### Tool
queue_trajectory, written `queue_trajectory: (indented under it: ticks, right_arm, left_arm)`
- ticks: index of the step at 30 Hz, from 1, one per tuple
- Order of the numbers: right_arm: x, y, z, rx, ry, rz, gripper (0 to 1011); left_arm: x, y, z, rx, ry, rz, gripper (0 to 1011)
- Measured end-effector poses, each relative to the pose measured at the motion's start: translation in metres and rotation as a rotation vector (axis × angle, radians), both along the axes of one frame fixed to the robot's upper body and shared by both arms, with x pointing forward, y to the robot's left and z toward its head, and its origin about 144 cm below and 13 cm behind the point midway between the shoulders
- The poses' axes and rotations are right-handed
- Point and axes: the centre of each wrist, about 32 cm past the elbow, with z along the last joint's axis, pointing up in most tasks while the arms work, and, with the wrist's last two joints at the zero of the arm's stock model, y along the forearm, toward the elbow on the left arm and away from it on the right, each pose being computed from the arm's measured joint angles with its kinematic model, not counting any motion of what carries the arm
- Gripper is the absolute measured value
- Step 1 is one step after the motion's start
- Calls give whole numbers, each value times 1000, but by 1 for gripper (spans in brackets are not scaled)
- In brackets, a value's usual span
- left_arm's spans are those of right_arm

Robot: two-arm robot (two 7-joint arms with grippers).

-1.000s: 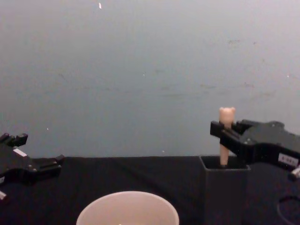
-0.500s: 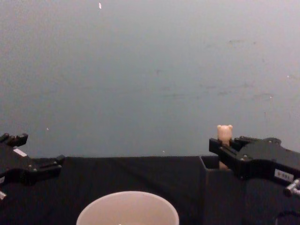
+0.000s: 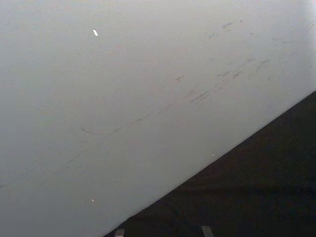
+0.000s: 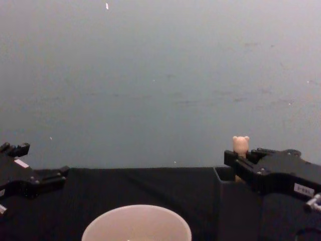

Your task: Pick up the stirring spoon with one hand, stir inside the cup, then place it back in its original position.

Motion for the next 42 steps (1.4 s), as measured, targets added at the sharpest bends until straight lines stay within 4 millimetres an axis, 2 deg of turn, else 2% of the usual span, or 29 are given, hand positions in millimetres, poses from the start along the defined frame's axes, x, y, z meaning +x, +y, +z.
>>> queue_trajectory:
  ticks: [2, 5, 11, 13, 14, 16, 17, 19, 23, 27, 29, 39, 42]
  right_arm:
    - [0, 0, 0, 0, 0, 0, 187]
    - [0, 0, 0, 0, 0, 0, 268]
    - [0, 0, 0, 1, -1, 1, 468]
    - [0, 0, 0, 1, -1, 1, 503]
    - [0, 0, 0, 1, -1, 1, 561]
    - [0, 0, 1, 2, -1, 1, 606]
    - [0, 0, 1, 2, -1, 1, 668]
    - [0, 0, 1, 2, -1, 2, 704]
    - [0, 0, 1, 2, -2, 2, 853]
    - [0, 0, 1, 3, -2, 2, 921]
    - [0, 0, 1, 3, -2, 3, 998]
    - [1, -1, 4, 40, -50, -6, 1003]
    - [1, -1, 7, 109, -132, -91, 1003]
  left_arm:
    - [0, 0, 0, 0, 0, 0, 1001]
    - [0, 0, 0, 0, 0, 0, 1001]
    - [0, 0, 0, 0, 0, 0, 1001]
    - [0, 0, 0, 0, 0, 0, 1001]
    - [0, 0, 0, 0, 0, 0, 1001]
    - [0, 0, 0, 0, 0, 0, 1001]
    - [0, 0, 0, 0, 0, 0, 1001]
    - [0, 0, 0, 0, 0, 0, 1001]
    - [0, 0, 0, 0, 0, 0, 1001]
    - [0, 0, 0, 0, 0, 0, 1001]
    - [0, 0, 0, 0, 0, 0, 1001]
    - [0, 0, 0, 0, 0, 0, 1001]
    - [0, 0, 0, 0, 0, 0, 1001]
